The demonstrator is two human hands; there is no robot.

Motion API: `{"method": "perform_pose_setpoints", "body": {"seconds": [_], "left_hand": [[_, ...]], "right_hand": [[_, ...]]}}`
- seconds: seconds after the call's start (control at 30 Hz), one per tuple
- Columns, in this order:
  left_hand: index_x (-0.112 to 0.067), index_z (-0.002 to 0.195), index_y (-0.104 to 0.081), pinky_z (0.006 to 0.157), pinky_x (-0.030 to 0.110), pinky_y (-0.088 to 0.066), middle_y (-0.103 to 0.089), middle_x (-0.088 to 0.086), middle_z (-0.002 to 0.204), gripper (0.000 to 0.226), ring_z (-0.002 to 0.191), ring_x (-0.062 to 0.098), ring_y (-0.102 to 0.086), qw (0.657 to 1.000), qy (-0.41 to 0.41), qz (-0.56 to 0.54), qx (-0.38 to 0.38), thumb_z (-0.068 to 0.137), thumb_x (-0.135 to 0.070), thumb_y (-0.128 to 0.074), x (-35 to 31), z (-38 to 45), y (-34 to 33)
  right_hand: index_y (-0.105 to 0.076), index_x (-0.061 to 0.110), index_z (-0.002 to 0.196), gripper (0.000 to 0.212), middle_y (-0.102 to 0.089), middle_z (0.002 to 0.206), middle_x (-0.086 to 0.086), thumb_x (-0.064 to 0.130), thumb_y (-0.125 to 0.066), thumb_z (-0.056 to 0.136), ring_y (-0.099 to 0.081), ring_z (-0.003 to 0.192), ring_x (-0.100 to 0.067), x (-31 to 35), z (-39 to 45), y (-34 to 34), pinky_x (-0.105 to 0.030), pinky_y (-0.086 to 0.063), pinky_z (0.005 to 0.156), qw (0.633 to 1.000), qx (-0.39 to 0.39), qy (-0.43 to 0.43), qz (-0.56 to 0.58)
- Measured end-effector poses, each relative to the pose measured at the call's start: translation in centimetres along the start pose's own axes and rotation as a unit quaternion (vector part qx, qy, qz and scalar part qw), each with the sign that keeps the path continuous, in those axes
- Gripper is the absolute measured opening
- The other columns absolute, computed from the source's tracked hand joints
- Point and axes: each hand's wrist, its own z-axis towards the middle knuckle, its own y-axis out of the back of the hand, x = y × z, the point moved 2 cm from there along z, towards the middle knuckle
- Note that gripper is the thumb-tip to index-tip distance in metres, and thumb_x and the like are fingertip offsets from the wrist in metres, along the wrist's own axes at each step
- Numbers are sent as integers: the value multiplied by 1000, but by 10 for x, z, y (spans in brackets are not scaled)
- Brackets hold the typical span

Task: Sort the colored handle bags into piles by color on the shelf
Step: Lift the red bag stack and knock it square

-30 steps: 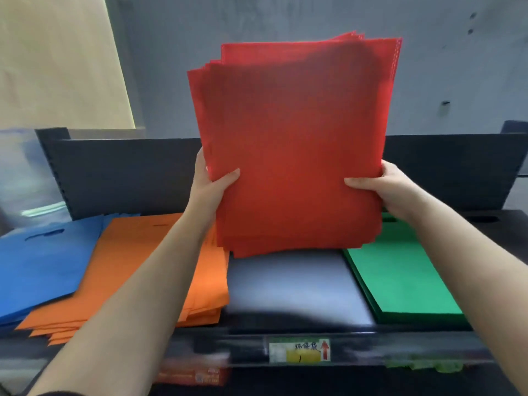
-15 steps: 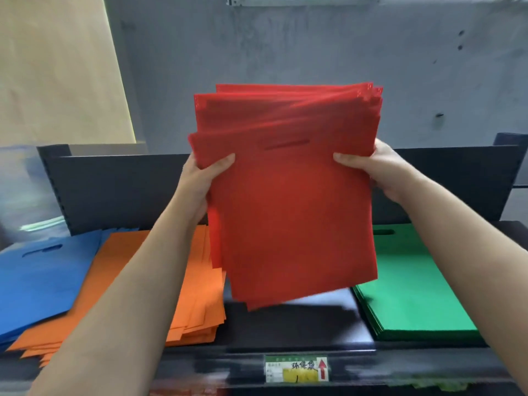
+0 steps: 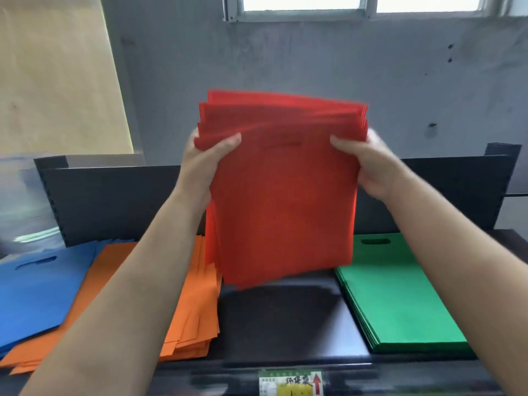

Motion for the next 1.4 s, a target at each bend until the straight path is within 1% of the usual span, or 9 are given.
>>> {"method": "perform_pose_setpoints", "body": {"seconds": [0.1,0.23,0.4,0.57,0.67,0.8,1.0,1.2,1.4], "left_hand": [[-2,115,-64,91,45,-52,-69,16,104,43,93,28,-68,994,96,59,4,74,0,-73,39,-21,12],[-11,100,-70,92,43,-52,-71,12,102,30,95,26,-67,993,40,112,6,73,0,-76,37,-22,13],[-17,97,-71,76,32,-56,-74,5,96,24,88,19,-70,1000,-4,18,6,74,-8,-76,10,-11,8],[-4,123,-57,69,28,-56,-71,7,99,49,84,17,-70,994,91,33,46,76,-2,-69,35,-26,23],[-9,114,-64,69,27,-55,-74,2,94,37,85,15,-71,987,105,90,81,78,-1,-71,47,-31,29],[-18,96,-70,79,33,-56,-74,1,92,23,87,18,-70,996,21,88,1,77,-6,-75,36,-19,18],[-15,109,-65,75,30,-57,-73,4,99,41,90,19,-70,998,49,17,-39,72,-8,-79,55,-22,27],[-24,98,-66,71,22,-54,-74,-6,91,24,85,9,-70,995,39,71,-59,79,-12,-74,77,-42,28],[-27,104,-63,80,26,-55,-72,-4,100,27,93,13,-69,995,8,75,-69,82,-14,-72,62,-35,25]], "right_hand": [[-63,16,100,30,-70,93,0,-3,-70,78,-67,78,-10,-45,-26,13,-29,-55,78,993,-50,-55,-96],[-65,22,91,32,-71,86,8,0,-78,71,-68,72,-2,-42,-28,16,-17,-53,64,987,-93,17,-130],[-68,19,93,31,-75,88,2,-1,-77,71,-71,82,-15,-7,-8,1,-27,-57,69,996,-50,73,-18],[-59,10,120,52,-70,105,-2,2,-71,71,-68,88,-13,-44,-23,24,-31,-55,84,984,77,-110,-114],[-67,18,101,35,-73,98,0,0,-76,72,-70,81,-11,-68,-37,35,-30,-57,76,983,-10,-95,-154],[-70,18,90,27,-75,86,2,-1,-76,72,-71,78,-13,-51,-24,17,-25,-56,66,995,-51,-9,-84],[-60,17,114,44,-71,107,-1,3,-75,75,-68,88,-9,-50,-25,18,-20,-55,71,991,16,-54,-117],[-65,22,94,29,-72,94,3,4,-77,75,-69,81,-10,-91,-56,20,-25,-54,72,984,-119,-23,-131],[-58,25,105,39,-70,104,-1,10,-78,75,-67,96,-18,-88,-39,21,-35,-55,83,988,-118,-18,-93]]}}
